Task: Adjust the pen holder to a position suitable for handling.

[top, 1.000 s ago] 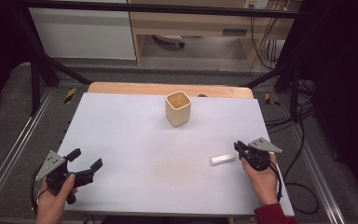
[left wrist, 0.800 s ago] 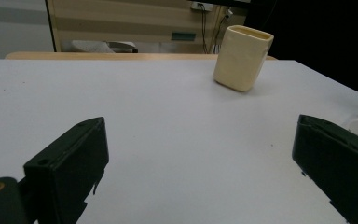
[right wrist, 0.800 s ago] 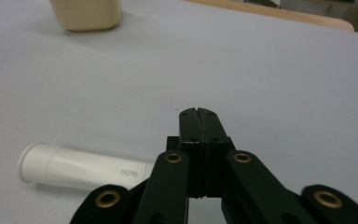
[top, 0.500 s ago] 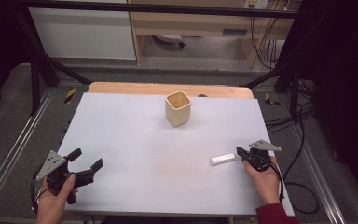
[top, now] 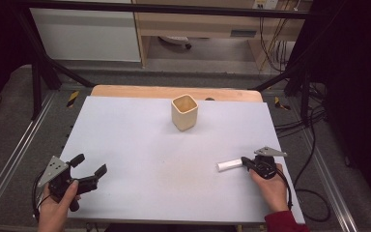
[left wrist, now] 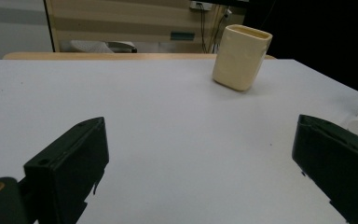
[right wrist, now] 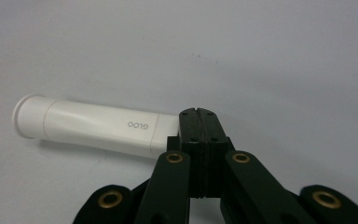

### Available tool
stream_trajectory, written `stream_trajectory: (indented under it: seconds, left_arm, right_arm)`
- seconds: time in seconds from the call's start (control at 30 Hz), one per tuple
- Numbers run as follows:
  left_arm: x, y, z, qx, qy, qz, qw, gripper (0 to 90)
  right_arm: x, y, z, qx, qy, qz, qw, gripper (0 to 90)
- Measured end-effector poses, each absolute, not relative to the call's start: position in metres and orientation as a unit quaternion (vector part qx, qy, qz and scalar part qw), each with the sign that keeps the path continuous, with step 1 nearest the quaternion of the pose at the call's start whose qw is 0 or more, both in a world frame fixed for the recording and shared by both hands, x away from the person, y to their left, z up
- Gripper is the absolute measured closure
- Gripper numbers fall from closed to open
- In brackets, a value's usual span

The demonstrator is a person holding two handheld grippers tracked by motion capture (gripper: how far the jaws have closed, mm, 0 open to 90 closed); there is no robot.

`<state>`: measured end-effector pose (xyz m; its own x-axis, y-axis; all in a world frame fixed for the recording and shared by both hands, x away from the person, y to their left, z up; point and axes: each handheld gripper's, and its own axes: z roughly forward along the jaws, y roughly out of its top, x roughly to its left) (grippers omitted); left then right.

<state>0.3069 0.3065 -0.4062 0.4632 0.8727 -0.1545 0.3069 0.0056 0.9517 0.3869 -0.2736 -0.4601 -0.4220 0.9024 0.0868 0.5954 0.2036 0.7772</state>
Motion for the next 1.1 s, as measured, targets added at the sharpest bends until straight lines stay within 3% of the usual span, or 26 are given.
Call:
stream_trajectory:
  seconds: [1.1]
  left_arm:
    - [0.307, 0.306, -0.407, 0.66, 0.448, 0.259, 0.544, 3.6]
  right_arm:
    - [0.369, -0.163, -0.45, 0.426, 0.809, 0.384, 0.131, 90.0]
